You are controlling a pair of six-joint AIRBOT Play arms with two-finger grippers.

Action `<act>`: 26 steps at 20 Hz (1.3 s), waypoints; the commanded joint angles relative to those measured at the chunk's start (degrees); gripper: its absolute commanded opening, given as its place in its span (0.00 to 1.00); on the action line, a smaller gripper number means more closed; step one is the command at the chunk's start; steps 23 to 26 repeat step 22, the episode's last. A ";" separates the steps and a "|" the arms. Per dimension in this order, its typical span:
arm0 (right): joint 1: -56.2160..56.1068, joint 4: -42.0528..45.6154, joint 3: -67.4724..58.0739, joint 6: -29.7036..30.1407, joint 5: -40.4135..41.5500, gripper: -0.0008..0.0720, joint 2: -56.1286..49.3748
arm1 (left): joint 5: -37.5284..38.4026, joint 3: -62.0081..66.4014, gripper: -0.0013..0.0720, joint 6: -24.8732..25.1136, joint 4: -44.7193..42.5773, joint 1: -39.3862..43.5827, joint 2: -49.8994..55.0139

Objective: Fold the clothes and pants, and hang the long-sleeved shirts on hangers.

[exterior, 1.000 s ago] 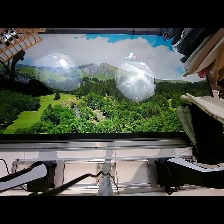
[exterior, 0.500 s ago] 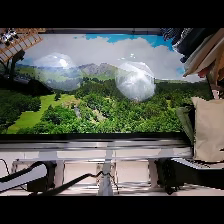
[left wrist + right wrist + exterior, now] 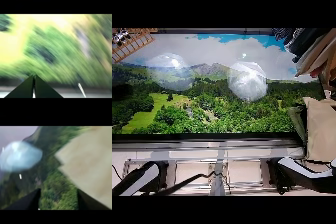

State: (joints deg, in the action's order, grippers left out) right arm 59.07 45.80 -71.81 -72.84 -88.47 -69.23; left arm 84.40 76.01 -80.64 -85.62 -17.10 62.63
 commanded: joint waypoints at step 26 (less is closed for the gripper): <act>-56.57 23.45 5.27 3.06 47.69 0.03 0.02 | -27.23 0.20 0.03 -7.67 -8.22 -0.37 -8.81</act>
